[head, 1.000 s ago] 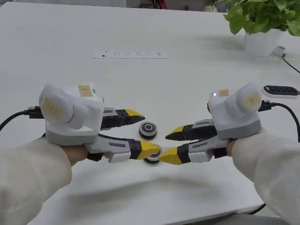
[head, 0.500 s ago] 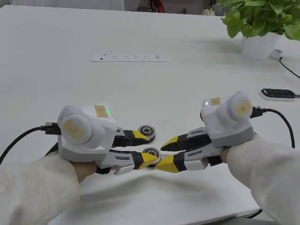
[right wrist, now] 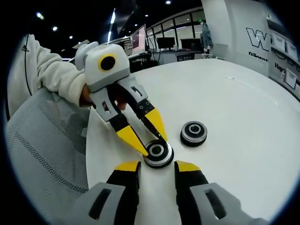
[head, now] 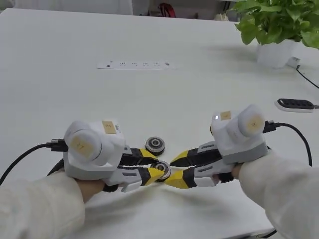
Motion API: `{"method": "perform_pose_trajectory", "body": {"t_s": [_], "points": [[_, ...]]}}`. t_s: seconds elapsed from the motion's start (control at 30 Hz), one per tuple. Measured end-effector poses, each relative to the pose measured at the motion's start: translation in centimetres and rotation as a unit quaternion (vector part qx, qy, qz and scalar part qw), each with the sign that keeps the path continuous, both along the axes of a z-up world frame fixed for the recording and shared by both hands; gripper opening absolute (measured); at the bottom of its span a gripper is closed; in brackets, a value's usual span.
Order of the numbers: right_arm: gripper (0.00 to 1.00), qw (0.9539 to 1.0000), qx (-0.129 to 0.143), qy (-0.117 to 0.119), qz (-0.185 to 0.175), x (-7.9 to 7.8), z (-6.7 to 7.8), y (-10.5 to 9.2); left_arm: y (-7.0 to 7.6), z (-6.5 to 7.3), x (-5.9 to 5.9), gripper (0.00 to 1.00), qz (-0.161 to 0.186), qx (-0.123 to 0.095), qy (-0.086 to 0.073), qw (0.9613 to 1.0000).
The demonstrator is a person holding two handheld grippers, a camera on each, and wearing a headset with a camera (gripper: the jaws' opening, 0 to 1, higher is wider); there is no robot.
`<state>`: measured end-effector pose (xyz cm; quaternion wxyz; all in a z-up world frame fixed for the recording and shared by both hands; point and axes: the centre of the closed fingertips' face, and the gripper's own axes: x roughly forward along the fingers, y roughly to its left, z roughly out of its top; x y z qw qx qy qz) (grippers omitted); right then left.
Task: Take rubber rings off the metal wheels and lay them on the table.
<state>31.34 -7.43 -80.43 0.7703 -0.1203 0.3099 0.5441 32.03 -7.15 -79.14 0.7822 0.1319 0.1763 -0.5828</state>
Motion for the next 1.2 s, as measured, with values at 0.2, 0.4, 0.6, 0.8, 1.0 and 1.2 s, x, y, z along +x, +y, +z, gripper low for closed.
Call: {"method": "perform_pose_trajectory", "body": {"t_s": [0.2,0.4,0.6,0.8,1.0,1.2], "points": [[0.24,1.0,-0.002,-0.008,0.0,0.2,-0.05,0.11,-0.09,0.0,-0.19,0.16,-0.002,0.0,0.003,1.0],[0.23,1.0,-0.006,-0.004,0.005,-0.1,-0.27,0.26,-0.02,0.0,-0.2,0.17,-0.001,-0.005,0.011,0.9999],[0.22,1.0,-0.005,-0.004,0.005,-0.07,-0.26,0.25,-0.11,-0.03,-0.24,0.19,-0.001,-0.008,0.012,0.9999],[0.19,0.9999,-0.007,-0.008,0.004,0.05,-0.27,0.18,-0.19,-0.05,-0.43,0.16,-0.012,-0.002,-0.002,0.9999],[0.17,0.9995,-0.014,-0.021,0.019,-0.12,-0.3,0.2,0.07,-0.14,-0.31,0.14,-0.011,-0.001,0.0,0.9999],[0.09,0.9988,-0.025,-0.029,0.03,-0.26,-0.47,0.0,0.21,-0.16,-0.35,0.14,-0.014,0.001,0.0,0.9999]]}}
